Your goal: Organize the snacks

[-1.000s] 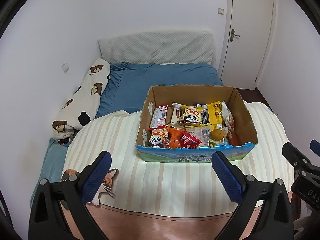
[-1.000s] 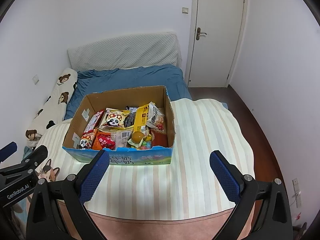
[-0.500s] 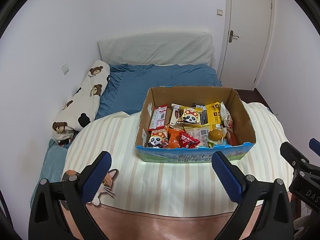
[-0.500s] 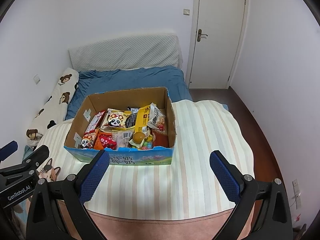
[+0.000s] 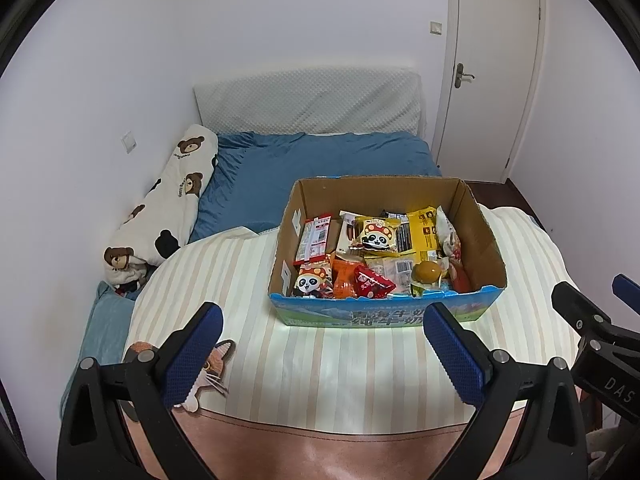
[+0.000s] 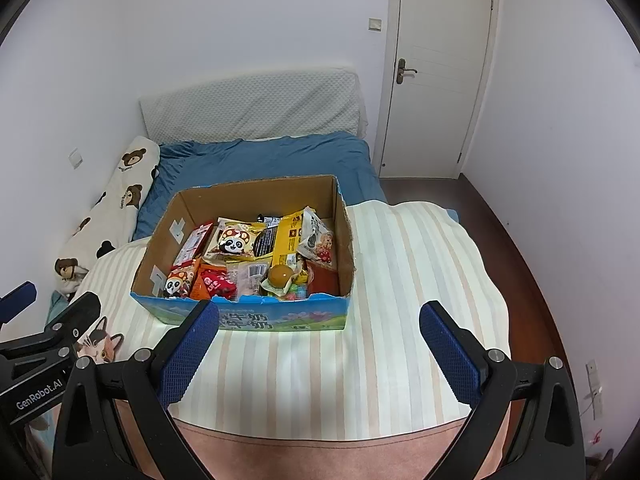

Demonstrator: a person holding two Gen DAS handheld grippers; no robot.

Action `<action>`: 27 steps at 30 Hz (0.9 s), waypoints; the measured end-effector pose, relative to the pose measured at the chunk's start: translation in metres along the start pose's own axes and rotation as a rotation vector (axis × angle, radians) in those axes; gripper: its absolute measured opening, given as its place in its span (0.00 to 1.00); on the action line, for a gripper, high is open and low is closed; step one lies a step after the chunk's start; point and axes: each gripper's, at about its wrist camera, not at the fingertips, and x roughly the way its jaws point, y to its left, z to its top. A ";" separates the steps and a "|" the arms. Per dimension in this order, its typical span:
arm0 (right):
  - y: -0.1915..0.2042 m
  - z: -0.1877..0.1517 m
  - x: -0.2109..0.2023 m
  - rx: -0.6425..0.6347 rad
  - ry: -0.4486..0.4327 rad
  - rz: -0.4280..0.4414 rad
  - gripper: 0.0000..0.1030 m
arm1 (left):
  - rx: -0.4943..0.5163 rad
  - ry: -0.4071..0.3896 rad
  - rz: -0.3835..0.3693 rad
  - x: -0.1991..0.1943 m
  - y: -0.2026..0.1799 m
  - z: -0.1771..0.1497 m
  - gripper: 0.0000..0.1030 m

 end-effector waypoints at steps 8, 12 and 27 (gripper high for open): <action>0.002 0.006 -0.007 -0.012 -0.021 0.005 0.99 | -0.002 -0.017 -0.004 -0.005 0.003 0.003 1.00; 0.000 0.007 -0.009 -0.012 -0.026 0.005 0.99 | 0.003 -0.019 -0.004 -0.005 0.001 0.004 1.00; 0.000 0.006 -0.010 -0.006 -0.020 0.010 0.99 | 0.008 -0.029 -0.005 -0.010 0.000 0.006 1.00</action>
